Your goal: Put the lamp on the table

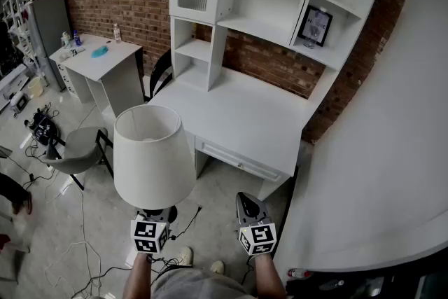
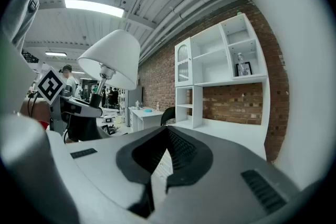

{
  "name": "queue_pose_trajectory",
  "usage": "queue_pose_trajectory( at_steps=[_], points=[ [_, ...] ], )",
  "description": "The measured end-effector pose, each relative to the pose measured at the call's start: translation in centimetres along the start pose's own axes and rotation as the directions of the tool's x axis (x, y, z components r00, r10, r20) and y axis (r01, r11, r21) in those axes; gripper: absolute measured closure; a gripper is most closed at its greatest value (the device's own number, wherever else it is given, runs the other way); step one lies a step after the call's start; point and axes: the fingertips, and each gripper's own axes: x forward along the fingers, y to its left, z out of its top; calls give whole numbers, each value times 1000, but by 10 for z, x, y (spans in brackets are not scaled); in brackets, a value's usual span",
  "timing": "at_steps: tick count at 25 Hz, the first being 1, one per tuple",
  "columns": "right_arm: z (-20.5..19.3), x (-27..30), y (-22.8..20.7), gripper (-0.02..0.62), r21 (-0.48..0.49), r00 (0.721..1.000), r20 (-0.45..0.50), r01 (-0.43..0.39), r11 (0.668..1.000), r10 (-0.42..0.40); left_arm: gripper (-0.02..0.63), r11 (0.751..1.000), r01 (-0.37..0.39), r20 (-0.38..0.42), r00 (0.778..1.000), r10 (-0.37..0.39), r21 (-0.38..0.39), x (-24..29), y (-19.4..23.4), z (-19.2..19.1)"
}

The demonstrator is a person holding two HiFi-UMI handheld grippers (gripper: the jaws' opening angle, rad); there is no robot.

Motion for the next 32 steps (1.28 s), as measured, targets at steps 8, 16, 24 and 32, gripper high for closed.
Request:
queue_pose_trajectory(
  at_steps=[8, 16, 24, 32],
  points=[
    [4, 18, 6, 572, -2, 1000, -1, -7, 1000, 7, 454, 1000, -6, -2, 1000, 6, -5, 8, 16, 3],
    [15, 48, 33, 571, 13, 999, 26, -20, 1000, 20, 454, 1000, 0, 4, 1000, 0, 10, 11, 53, 12],
    [20, 79, 66, 571, 36, 999, 40, -7, 999, 6, 454, 1000, 6, -2, 1000, -6, 26, 15, 103, 16],
    [19, 113, 77, 572, 30, 1000, 18, -25, 999, 24, 454, 1000, -6, -11, 1000, 6, 17, 32, 133, 17]
  ],
)
